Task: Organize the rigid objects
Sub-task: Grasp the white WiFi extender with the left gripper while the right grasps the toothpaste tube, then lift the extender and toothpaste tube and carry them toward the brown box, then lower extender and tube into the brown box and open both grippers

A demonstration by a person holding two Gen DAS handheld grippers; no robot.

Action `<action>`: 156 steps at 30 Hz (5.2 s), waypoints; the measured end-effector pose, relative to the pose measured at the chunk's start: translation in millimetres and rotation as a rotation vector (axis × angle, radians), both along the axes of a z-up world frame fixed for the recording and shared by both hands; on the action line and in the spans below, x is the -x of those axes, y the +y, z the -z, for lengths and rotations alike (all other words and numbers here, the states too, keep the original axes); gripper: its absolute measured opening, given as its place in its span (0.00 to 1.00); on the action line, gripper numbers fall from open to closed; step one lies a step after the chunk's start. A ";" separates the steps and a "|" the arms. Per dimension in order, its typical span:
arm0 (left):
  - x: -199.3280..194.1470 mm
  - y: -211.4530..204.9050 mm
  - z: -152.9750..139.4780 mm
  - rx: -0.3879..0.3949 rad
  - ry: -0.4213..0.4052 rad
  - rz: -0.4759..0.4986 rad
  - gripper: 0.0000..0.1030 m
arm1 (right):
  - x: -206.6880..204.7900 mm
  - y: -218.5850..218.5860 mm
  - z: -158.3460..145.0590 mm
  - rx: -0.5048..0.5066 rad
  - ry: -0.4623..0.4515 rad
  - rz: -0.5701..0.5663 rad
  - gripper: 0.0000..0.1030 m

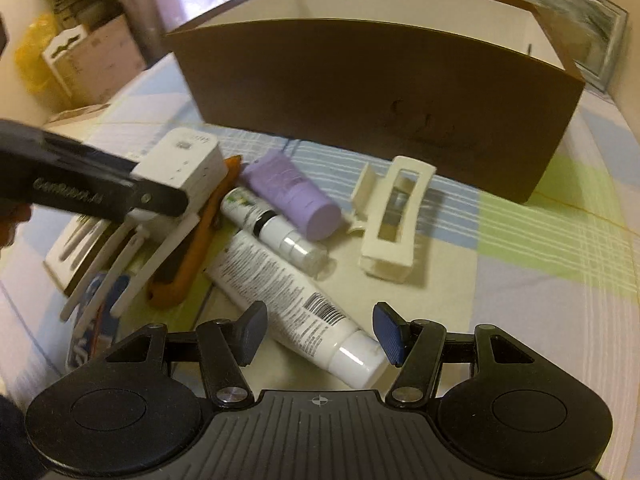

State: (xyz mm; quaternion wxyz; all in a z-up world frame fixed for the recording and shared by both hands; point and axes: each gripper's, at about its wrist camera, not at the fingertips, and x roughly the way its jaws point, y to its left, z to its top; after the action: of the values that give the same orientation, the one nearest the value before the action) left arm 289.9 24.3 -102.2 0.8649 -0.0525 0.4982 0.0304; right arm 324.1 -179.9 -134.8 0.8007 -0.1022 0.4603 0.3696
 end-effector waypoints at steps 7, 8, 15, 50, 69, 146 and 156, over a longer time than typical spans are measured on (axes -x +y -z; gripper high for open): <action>4.2 -0.2 -0.9 -0.004 -0.004 0.015 0.55 | 24.9 -10.7 3.9 0.022 -0.034 -0.085 0.39; 5.6 -0.6 -1.3 -0.007 -0.006 0.019 0.55 | 28.7 -11.9 4.1 0.022 -0.036 -0.088 0.36; 17.0 -4.8 -2.2 -0.026 0.000 0.048 0.54 | 36.9 -33.3 2.1 0.025 0.003 0.011 0.33; 18.8 -19.0 9.7 -0.098 0.017 0.106 0.52 | 49.4 -46.1 7.8 0.075 -0.093 0.254 0.30; 26.0 -21.6 -1.2 -0.103 0.001 0.101 0.52 | 54.8 -57.6 -12.8 -0.020 -0.084 0.264 0.30; -255.6 43.9 -22.9 -0.111 -0.021 -0.035 0.51 | -227.7 43.2 -51.4 -0.082 -0.001 0.408 0.31; -230.9 45.2 -43.7 -0.079 -0.072 -0.010 0.53 | -210.3 31.9 -69.0 -0.183 -0.044 0.404 0.68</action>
State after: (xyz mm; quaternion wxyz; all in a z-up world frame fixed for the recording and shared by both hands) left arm 520.8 69.5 -58.5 0.8836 -0.0219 0.4648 0.0525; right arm 534.3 -148.0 -65.8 0.8742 0.0570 0.4184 0.2397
